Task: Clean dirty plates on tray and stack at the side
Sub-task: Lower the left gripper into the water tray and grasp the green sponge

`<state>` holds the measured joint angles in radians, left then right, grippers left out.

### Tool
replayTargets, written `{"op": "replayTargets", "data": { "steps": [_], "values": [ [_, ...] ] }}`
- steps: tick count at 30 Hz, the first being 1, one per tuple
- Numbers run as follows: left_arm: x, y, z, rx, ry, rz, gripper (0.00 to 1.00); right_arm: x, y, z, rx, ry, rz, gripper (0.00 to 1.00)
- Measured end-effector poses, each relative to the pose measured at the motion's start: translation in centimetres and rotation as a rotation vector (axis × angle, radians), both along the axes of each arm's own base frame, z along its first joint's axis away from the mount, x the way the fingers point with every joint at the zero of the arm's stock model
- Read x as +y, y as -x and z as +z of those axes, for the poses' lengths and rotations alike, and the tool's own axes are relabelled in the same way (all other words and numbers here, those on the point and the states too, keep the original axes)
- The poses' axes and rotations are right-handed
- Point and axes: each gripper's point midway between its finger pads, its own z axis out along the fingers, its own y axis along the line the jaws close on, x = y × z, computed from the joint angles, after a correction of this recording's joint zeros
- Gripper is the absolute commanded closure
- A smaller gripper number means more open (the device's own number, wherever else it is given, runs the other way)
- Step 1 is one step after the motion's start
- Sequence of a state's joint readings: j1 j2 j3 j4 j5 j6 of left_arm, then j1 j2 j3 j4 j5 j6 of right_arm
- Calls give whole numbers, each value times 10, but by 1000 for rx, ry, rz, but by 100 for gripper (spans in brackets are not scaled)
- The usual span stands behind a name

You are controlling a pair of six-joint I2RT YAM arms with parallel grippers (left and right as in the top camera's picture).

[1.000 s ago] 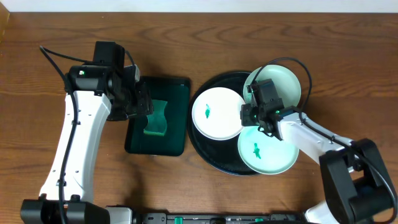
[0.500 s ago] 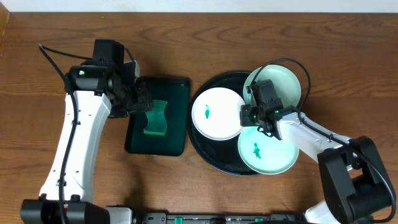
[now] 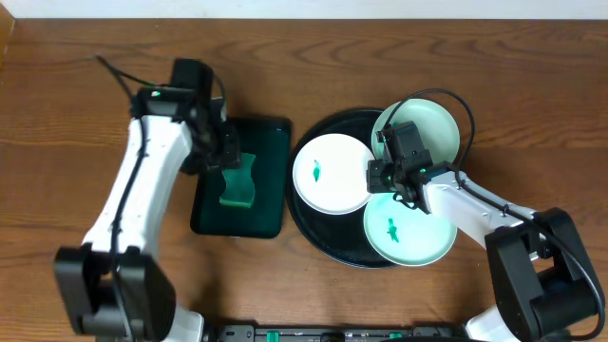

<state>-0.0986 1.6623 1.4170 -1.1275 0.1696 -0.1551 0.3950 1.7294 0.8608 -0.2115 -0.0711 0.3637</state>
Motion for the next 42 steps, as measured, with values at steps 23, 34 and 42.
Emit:
{"op": "replayTargets", "data": {
  "steps": [23,34,42],
  "values": [
    [3,-15,-78,164,-85,54,51,0,0,0,-1,0,0,98],
    [2,-15,-102,135,-79,78,54,0,0,0,-1,0,0,97],
    [1,-13,-117,121,-72,84,54,0,0,0,-1,0,0,97]
  ]
}}
